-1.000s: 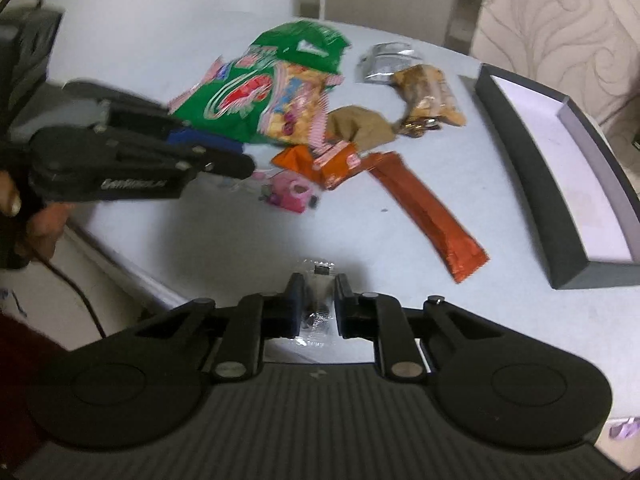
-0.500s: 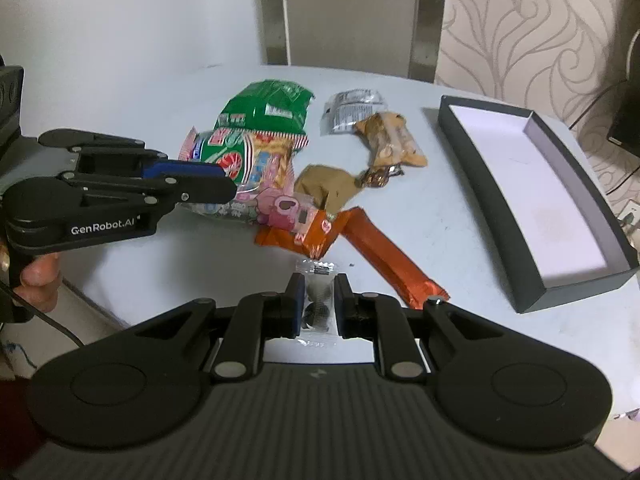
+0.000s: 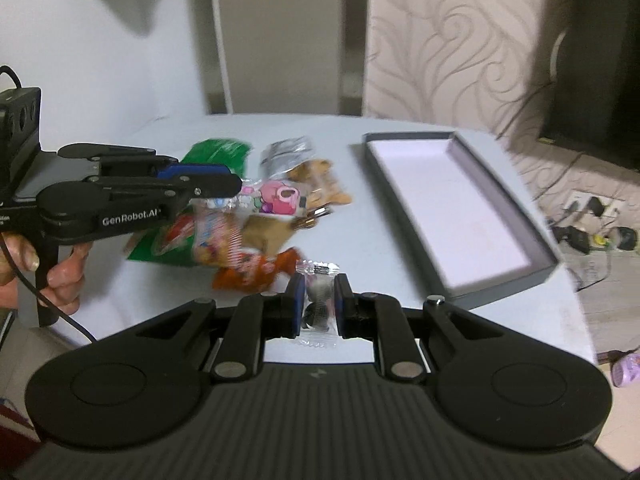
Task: Organize snacks
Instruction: 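Carry both candy packets into the white box and open both grippers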
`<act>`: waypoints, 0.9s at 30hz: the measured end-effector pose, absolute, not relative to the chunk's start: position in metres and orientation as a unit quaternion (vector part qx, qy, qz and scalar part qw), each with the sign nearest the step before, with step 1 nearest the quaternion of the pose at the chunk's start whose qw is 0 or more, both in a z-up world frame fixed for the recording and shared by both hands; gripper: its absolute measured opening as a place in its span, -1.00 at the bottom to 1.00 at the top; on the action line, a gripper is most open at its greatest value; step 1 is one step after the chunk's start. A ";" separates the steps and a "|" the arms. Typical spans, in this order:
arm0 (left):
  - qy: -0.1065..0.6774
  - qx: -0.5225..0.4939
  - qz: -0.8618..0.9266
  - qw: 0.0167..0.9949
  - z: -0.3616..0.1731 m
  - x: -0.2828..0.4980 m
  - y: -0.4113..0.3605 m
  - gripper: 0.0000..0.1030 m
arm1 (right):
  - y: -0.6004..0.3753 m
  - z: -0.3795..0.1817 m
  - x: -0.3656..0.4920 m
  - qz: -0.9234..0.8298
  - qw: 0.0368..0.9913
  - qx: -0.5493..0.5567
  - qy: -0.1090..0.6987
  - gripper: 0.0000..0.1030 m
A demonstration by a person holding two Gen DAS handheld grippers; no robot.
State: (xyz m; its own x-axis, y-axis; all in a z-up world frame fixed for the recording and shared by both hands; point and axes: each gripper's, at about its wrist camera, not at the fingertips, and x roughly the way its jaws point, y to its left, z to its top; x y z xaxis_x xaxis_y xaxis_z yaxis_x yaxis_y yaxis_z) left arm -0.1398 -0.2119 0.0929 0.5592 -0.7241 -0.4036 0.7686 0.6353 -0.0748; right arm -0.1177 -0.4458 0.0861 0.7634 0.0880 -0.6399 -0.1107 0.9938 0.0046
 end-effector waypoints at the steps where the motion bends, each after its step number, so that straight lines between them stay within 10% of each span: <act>1: 0.200 0.055 -0.424 0.882 0.096 -0.138 -0.220 -0.67 | -0.455 0.089 -0.118 0.048 0.941 -0.015 0.335 -0.64; 27: 0.241 0.057 -0.302 0.921 0.068 -0.028 -0.431 -0.66 | -0.645 0.068 0.004 0.077 0.943 -0.009 0.323 -0.64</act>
